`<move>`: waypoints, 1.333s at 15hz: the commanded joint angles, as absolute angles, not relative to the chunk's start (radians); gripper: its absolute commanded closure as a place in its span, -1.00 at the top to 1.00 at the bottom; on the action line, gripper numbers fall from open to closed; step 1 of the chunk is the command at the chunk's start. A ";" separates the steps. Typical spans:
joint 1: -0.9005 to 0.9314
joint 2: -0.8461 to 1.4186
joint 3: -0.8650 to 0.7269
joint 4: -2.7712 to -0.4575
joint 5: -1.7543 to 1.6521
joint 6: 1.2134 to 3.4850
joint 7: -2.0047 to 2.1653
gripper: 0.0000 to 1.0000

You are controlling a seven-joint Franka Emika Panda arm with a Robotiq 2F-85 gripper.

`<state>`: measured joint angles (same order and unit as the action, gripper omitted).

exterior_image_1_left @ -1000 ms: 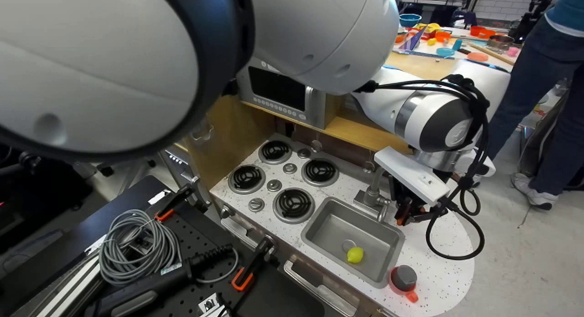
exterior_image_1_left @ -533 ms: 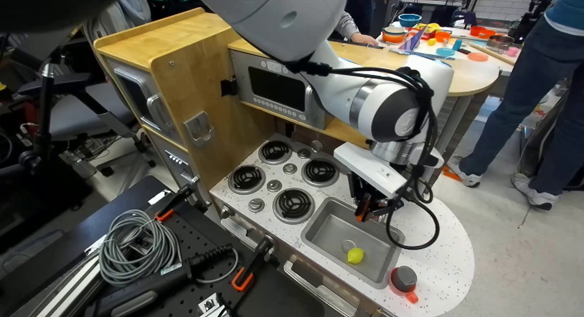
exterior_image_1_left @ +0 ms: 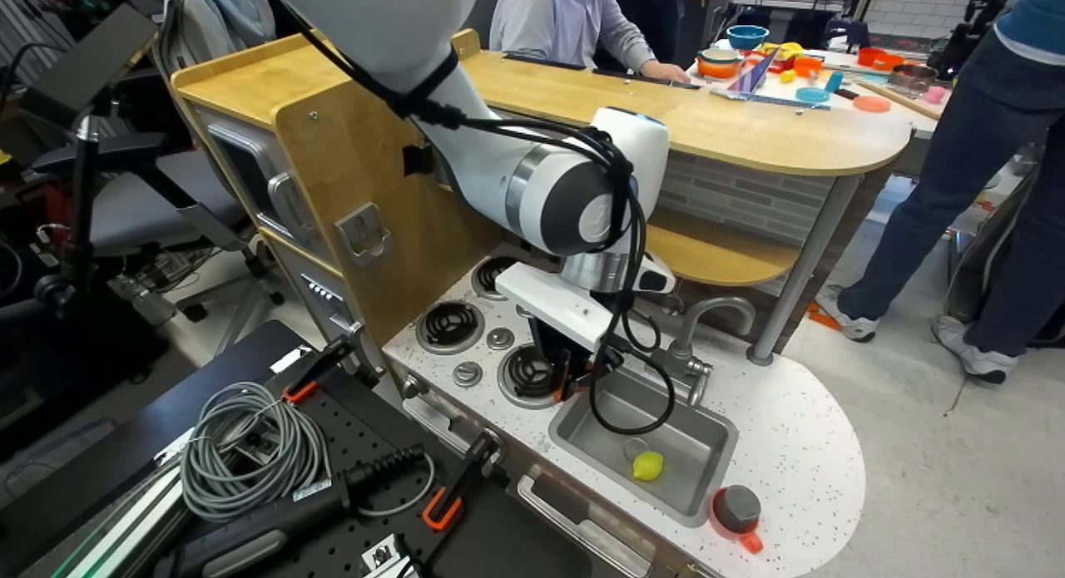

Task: Take the orange object and put it in the sink

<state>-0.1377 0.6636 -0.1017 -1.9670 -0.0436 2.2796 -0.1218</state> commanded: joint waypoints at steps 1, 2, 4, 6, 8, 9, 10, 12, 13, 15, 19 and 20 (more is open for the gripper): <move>-0.151 0.573 -0.068 -2.108 -0.074 2.368 -0.223 -0.91; -0.152 0.566 -0.064 -2.120 -0.089 2.373 -0.263 -0.91; -0.153 0.625 -0.079 -2.083 -0.137 2.393 -0.317 -0.91; -0.160 0.663 -0.080 -2.049 -0.198 2.385 -0.399 -0.91; -0.160 0.697 -0.094 -2.032 -0.272 2.387 -0.451 -0.91; -0.159 0.714 -0.100 -2.024 -0.310 2.386 -0.475 -0.91; -0.158 0.731 -0.105 -2.015 -0.347 2.386 -0.496 -0.91; -0.149 0.769 -0.118 -1.991 -0.425 2.392 -0.526 -0.91; -0.144 0.792 -0.126 -1.975 -0.467 2.399 -0.538 -0.91; -0.137 0.836 -0.140 -1.936 -0.536 2.416 -0.545 -0.91; -0.139 0.935 -0.158 -1.834 -0.596 2.467 -0.509 -0.91; -0.141 0.963 -0.157 -1.802 -0.591 2.477 -0.494 -0.91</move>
